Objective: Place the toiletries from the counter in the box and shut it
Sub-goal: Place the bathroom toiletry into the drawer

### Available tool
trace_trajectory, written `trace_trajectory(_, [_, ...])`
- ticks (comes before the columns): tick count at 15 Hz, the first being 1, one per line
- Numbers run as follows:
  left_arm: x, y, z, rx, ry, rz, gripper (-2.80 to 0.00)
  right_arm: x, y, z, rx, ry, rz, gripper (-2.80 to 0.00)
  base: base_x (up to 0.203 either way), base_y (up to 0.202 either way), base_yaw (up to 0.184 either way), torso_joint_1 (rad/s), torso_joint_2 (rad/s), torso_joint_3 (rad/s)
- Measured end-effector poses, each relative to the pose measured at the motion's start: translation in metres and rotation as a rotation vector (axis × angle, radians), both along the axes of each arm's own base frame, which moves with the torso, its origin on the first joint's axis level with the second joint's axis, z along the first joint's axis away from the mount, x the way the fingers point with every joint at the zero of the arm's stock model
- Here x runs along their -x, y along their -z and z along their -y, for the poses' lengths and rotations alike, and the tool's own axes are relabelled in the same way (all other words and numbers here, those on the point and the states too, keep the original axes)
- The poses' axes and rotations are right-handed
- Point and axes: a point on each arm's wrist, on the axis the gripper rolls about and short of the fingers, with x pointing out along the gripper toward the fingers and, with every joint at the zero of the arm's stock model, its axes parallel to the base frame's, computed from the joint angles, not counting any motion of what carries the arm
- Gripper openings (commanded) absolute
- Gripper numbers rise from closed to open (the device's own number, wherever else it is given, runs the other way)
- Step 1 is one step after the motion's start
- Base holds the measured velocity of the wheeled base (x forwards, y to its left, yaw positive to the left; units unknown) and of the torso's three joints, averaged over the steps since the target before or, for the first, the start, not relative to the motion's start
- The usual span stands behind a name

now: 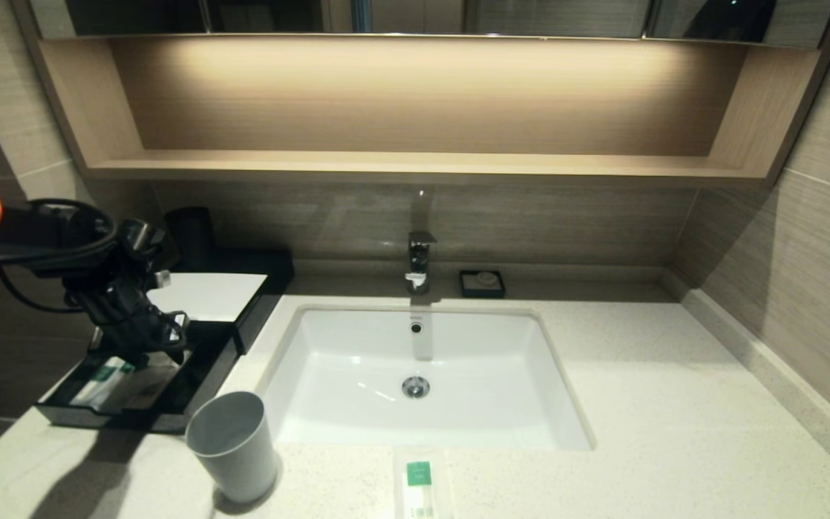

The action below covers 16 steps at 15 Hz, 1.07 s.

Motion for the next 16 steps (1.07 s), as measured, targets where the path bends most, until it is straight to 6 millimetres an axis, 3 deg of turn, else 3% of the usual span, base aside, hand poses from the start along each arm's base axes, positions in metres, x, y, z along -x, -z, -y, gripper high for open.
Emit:
trace_trajectory(15, [0.028,-0.042,0.004,-0.005,-0.004,0.085,0.00,0.000,0.000,0.000,0.000,0.000,0.000,-2.80,0.000,0.000,0.000,0.000,0.00,0.000])
trace_trajectory(16, [0.029,-0.043,0.004,-0.005,-0.004,0.090,-2.80,0.000,0.000,0.000,0.000,0.000,0.000,-2.80,0.000,0.000,0.000,0.000,0.00,0.000])
